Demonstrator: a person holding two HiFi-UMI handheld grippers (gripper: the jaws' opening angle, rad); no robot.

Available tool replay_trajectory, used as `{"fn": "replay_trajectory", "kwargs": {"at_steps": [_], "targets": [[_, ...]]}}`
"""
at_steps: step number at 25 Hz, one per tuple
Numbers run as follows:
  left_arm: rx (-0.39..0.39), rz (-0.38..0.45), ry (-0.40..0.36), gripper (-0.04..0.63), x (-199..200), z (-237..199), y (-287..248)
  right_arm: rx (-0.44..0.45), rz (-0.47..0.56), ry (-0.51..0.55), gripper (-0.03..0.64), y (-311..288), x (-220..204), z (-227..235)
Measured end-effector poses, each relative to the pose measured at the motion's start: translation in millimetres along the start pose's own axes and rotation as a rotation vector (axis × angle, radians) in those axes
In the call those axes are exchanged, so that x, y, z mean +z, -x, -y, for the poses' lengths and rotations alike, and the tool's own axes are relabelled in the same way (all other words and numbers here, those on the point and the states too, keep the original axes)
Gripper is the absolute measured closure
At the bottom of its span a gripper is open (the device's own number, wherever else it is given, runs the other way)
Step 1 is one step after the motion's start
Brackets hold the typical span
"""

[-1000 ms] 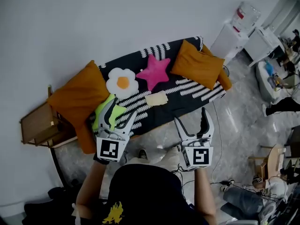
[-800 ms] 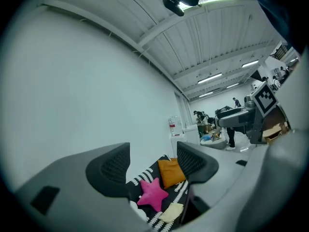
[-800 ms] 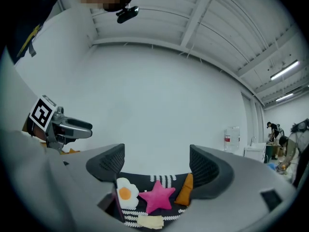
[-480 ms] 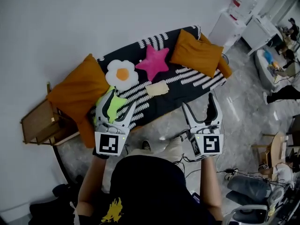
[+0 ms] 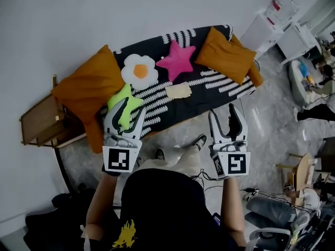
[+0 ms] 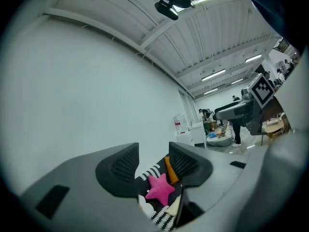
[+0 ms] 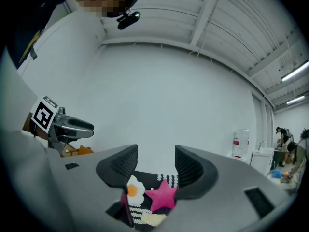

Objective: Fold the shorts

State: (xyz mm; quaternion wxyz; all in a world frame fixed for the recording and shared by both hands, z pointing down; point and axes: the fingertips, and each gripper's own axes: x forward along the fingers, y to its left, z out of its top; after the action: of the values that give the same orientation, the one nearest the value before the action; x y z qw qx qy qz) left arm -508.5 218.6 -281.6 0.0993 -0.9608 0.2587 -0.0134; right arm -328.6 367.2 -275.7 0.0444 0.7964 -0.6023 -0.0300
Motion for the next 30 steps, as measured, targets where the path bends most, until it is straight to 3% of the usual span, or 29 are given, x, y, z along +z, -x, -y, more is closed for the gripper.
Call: {"fn": "replay_trajectory", "kwargs": {"at_steps": [5, 13, 18, 25, 30], "targets": [[-0.003, 0.014, 0.014, 0.413, 2.2, 14.9, -5.3, 0.025, 0.022, -0.008, 0.431, 4.0, 1.1, -2.9], [-0.036, 0.013, 0.025, 0.470, 1.2, 28.3, -8.1, 0.009, -0.019, -0.002, 0.499, 12.4, -2.7, 3.1], [-0.035, 0.007, 0.029, 0.508, 0.3, 28.0, -12.0, 0.009, 0.022, 0.004, 0.557, 14.3, -0.6, 10.3], [-0.064, 0.001, 0.058, 0.577, -1.8, 28.7, -16.8, 0.002, 0.009, -0.002, 0.598, 11.1, -0.2, 9.2], [-0.097, 0.003, 0.062, 0.581, -1.7, 34.6, -18.1, 0.000, 0.004, 0.002, 0.600, 16.8, -2.5, 10.6]]}}
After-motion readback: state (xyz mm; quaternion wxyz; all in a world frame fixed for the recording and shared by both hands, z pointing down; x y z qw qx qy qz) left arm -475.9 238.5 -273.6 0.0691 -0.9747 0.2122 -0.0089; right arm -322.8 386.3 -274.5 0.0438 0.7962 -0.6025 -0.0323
